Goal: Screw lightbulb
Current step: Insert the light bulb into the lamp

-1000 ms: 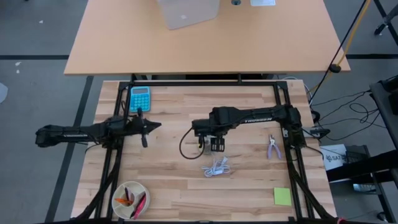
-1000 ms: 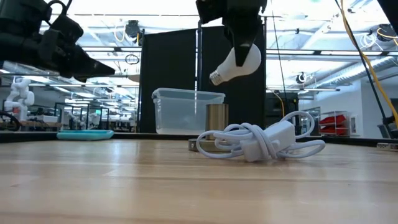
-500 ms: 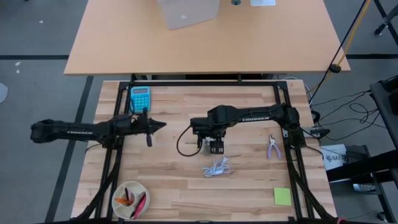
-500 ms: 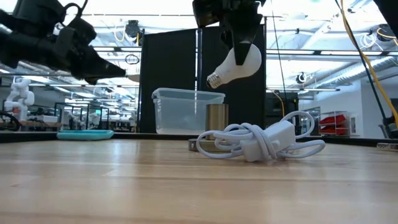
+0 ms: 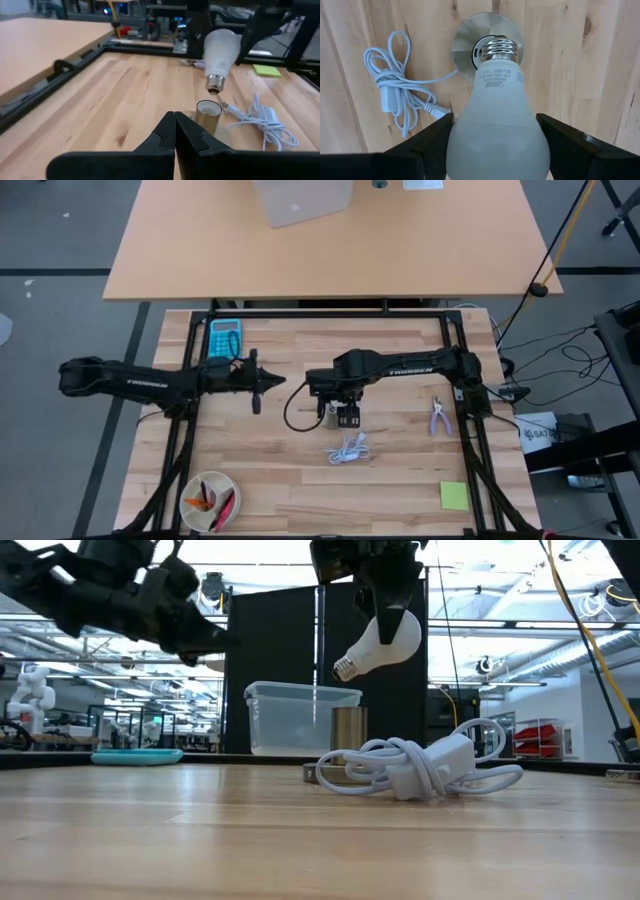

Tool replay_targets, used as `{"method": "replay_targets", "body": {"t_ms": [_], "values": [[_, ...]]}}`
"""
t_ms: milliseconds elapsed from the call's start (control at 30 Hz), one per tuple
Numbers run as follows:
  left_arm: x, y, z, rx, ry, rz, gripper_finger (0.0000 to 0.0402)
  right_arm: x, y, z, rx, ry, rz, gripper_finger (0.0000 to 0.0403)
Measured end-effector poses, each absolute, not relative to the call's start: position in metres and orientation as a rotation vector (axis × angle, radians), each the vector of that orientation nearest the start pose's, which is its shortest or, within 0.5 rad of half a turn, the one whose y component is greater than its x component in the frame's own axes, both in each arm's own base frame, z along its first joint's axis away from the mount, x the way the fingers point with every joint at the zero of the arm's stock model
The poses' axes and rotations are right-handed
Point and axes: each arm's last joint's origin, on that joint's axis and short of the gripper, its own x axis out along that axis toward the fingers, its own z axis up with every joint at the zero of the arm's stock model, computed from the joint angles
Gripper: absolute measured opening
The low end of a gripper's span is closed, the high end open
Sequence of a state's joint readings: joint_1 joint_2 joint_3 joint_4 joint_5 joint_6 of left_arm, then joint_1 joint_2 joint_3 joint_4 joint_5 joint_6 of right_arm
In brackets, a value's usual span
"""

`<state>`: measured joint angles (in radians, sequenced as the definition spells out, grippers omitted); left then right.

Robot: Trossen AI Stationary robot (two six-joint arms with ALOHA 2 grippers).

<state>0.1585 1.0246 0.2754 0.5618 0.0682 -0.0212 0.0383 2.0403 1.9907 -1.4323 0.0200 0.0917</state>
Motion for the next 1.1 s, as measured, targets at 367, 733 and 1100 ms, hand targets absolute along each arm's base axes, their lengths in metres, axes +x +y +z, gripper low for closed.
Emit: {"method": "replay_targets", "body": {"t_ms": [367,733,1100], "values": [[0.235,0.018,0.176,-0.074,0.14,-0.076,0.0,0.398,0.018,0.286,0.037,1.483,-0.056,0.0251],[0.278,0.004,0.166,-0.066,0.207,-0.177,0.0,0.404,0.026,0.271,0.044,1.531,-0.036,0.0251],[0.303,-0.001,0.162,-0.062,0.223,-0.21,0.0,0.405,0.027,0.271,0.04,1.523,-0.047,0.0252]]}}
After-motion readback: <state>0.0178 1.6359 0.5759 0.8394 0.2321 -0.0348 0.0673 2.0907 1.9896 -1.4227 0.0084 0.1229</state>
